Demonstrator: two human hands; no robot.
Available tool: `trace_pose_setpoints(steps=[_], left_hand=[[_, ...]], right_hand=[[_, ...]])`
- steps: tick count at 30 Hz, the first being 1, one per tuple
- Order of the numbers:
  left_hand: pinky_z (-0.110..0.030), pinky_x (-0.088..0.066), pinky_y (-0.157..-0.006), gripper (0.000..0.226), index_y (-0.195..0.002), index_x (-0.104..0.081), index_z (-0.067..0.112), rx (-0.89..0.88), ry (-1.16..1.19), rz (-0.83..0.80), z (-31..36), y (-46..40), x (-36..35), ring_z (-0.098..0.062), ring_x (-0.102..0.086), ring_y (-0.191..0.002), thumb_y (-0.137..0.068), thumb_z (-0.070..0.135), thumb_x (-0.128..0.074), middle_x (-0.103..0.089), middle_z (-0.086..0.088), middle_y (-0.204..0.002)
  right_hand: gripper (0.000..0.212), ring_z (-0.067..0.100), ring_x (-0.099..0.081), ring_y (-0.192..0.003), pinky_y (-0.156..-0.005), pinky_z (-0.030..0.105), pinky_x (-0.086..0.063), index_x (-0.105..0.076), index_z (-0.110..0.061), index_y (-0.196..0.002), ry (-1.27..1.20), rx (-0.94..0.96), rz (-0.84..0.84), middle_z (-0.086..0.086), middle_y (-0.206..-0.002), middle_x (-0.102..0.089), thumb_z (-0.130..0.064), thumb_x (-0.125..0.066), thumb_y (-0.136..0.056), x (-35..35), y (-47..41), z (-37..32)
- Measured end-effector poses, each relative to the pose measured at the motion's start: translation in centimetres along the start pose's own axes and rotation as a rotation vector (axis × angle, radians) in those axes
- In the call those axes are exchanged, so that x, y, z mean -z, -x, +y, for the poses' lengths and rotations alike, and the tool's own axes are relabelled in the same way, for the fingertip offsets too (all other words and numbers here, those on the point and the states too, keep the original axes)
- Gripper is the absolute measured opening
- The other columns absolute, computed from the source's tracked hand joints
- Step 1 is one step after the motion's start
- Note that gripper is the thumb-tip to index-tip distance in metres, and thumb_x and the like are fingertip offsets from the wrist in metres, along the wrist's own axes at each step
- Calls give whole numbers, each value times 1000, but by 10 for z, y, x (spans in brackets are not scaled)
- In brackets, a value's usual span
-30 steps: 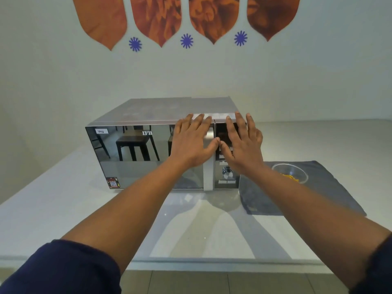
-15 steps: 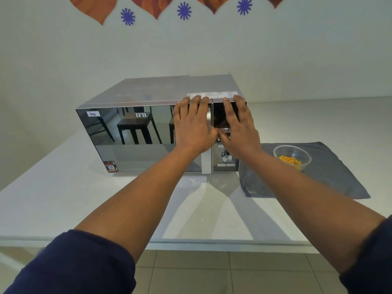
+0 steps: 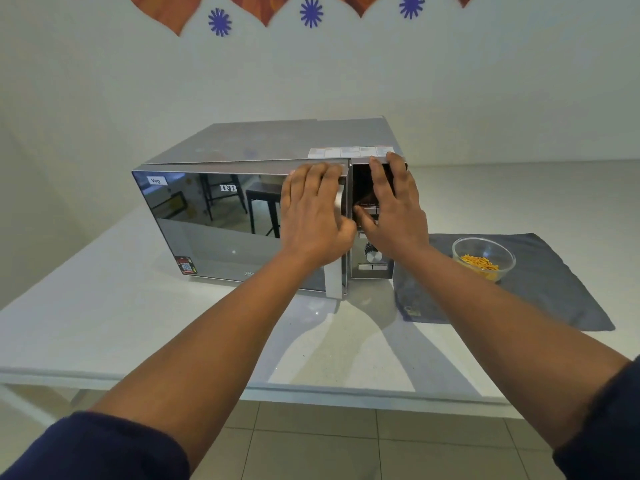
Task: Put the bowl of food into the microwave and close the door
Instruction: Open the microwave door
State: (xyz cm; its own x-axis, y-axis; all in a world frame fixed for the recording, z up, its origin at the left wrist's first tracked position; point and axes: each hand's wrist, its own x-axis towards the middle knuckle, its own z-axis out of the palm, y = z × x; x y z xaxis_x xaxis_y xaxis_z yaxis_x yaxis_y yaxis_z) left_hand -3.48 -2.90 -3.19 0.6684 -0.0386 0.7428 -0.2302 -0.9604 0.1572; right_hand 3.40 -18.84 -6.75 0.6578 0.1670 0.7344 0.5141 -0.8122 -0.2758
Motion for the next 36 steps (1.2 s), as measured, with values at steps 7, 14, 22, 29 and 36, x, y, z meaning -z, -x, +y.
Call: trace_pose_setpoints(steps=[7,14,22,29,36], left_hand=[[-38,-39,-92,20,-98,-54,27,-17,124,-38,-4,-20,41,-16,-49,-97,-96,42,-41,-56,9,-96],[-40,-54,-74,15,-97,-60,28,287,157,-397,-16,-53,85,-16,-61,-83,-94,19,-49,-62,8,-88],[-58,-30,-111,48,-140,-48,17,393,-388,-831,-62,-58,117,-45,-28,-139,-92,19,-41,-36,-19,-148],[-59,-8,-123,63,-158,-22,9,517,-607,-902,-112,-52,130,-49,2,-152,-100,29,-36,-1,-27,-166],[-55,-11,-123,75,-157,13,-2,703,-704,-898,-143,-43,147,-49,3,-152,-98,5,-33,14,-29,-164]], right_hand=[[72,40,-24,-151,-113,60,-31,-38,-20,-151,132,-15,67,12,-160,-36,-54,-56,-91,7,-4,-13],[70,31,-22,-157,-118,53,-16,-42,-13,-151,260,155,-2,9,-159,-45,-52,-49,-94,12,-23,-36],[65,31,-48,-140,-114,49,-37,-47,-10,-147,296,321,-191,12,-150,-55,-47,-52,-94,2,-53,-81],[75,33,-34,-150,-121,48,-26,-35,-8,-156,303,324,-310,13,-161,-42,-48,-46,-93,-15,-67,-114],[74,32,-38,-147,-120,48,-27,-35,-8,-155,314,298,-302,13,-159,-44,-49,-45,-94,-20,-67,-117]])
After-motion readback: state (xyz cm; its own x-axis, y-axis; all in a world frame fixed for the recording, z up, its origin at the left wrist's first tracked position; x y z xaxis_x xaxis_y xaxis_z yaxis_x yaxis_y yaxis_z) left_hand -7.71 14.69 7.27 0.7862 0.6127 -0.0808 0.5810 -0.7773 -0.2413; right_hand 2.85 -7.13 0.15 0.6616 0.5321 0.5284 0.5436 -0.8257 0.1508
